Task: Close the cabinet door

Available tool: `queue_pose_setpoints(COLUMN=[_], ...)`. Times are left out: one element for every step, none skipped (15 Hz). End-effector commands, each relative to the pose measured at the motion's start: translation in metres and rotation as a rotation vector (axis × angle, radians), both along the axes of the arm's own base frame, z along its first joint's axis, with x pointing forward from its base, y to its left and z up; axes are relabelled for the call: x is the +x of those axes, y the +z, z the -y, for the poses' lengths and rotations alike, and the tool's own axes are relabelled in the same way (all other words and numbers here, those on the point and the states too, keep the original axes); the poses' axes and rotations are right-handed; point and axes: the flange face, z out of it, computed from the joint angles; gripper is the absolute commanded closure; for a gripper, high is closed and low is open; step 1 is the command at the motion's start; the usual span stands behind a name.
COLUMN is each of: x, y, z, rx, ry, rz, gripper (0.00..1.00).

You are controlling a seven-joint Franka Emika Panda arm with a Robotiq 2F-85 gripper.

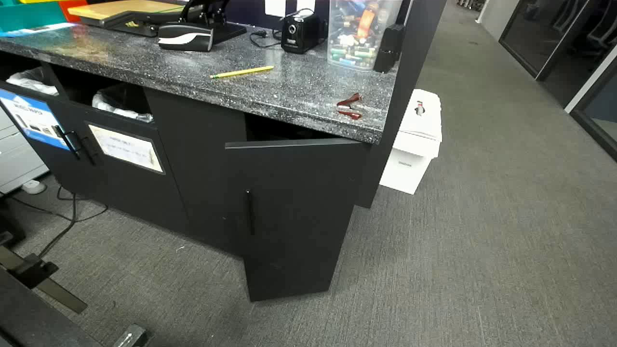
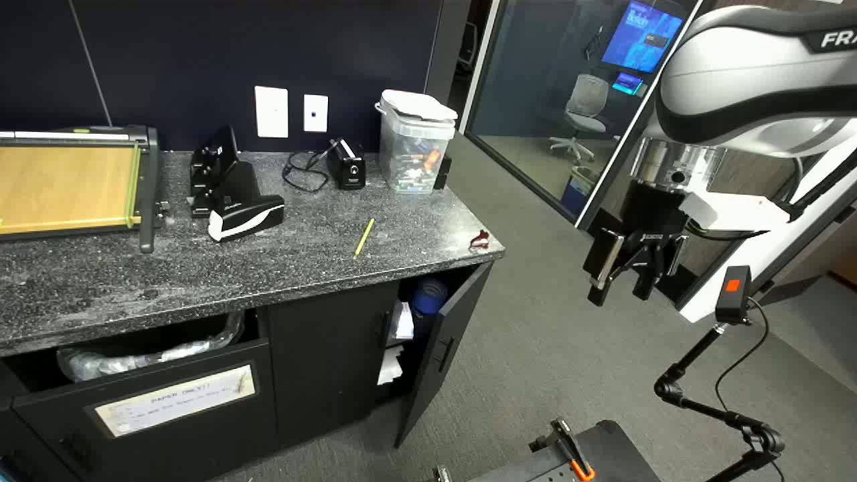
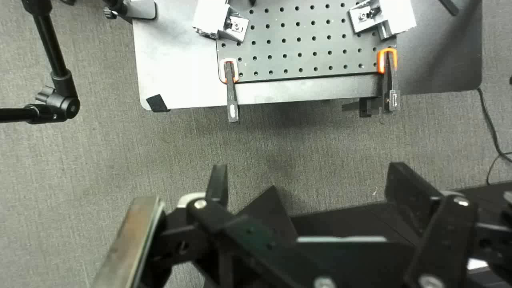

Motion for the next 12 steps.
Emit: queue_pose_setpoints(x=[0.0,0.0,0.0,0.0,0.0,0.0,0.012,0.023,0.036,0.046,0.06,0.074], y=[0.001,0.001,0.001,0.001,0.001,0.001,-0.006,-0.014,-0.023,-0.03,-0.042,-0.055], z=[0.0,0.0,0.0,0.0,0.0,0.0,0.001,0.002,0.004,0.005,0.008,0.01], rx=[0.0,0.0,0.0,0.0,0.0,0.0,-0.001,-0.002,0.001,0.008,0.008,0.005], ry=[0.0,0.0,0.0,0.0,0.0,0.0,-0.003,-0.008,-0.017,-0.017,-0.017,-0.02], rz=[0.001,0.002,0.002,0.002,0.002,0.002,-0.007,-0.012,-0.005,0.007,0.008,0.009], gripper=[0.0,0.0,0.0,0.0,0.0,0.0,0.0,0.0,0.0,0.0,0.0,0.0])
